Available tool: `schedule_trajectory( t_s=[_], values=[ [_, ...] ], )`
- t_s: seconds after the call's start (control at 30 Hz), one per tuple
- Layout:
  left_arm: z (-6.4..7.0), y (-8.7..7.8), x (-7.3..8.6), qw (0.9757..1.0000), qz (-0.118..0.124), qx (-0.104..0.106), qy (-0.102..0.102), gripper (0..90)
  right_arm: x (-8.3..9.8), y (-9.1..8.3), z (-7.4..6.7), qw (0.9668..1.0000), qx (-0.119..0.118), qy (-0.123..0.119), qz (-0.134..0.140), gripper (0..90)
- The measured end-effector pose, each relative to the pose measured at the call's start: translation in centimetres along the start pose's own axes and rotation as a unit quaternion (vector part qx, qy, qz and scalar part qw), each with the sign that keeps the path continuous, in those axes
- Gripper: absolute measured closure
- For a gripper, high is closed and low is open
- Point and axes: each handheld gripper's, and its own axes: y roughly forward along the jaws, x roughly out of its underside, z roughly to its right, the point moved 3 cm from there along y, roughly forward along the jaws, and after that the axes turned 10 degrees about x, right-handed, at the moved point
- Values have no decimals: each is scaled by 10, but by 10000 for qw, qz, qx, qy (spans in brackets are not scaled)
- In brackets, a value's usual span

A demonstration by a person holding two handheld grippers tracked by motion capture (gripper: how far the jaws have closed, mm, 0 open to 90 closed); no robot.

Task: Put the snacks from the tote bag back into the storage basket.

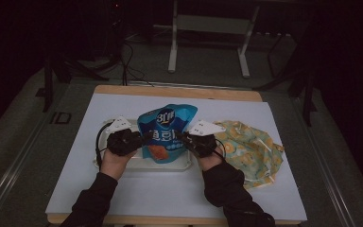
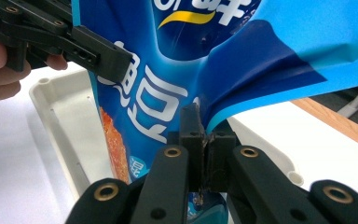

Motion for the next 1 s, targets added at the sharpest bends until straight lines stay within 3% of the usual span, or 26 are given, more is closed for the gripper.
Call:
schedule_trajectory(
  t_s=[0.17,0.33,0.37,0.4,0.43,0.47,0.53,0.6,0.7,0.73,0.93,1.0],
  values=[
    [1,1,1,10000,-14,-23,26,770,0,1,1,10000,-63,-21,-61,781],
    [3,1,3,10000,-38,-28,48,641,0,1,1,9999,-40,32,-100,702],
    [3,1,4,10000,-22,-15,40,612,0,1,2,9999,-22,33,-104,668],
    [3,1,4,10000,-45,-29,28,548,-1,1,3,9999,-45,65,-109,579],
    [3,0,4,10000,-53,-39,26,548,-1,1,3,9999,-45,65,-109,579],
    [3,0,5,10000,-37,-49,16,505,-1,0,5,9999,-15,72,-115,481],
    [4,-1,5,9999,-83,-108,17,424,-2,0,6,9998,-19,95,-154,392],
    [5,-1,6,9998,-116,-153,57,398,-1,0,7,9998,-59,110,-173,350],
    [5,-2,6,9998,-132,-116,-59,247,-1,-1,6,9997,-76,131,-197,224],
    [6,-2,7,9999,-132,38,-32,129,0,-2,6,9996,-130,134,-192,150],
    [7,-3,7,9992,-201,320,-92,25,-2,-7,8,9998,-107,136,-115,132],
    [8,-4,7,9997,-140,181,-40,11,-2,-12,12,9998,-95,102,-110,136]
  ],
)
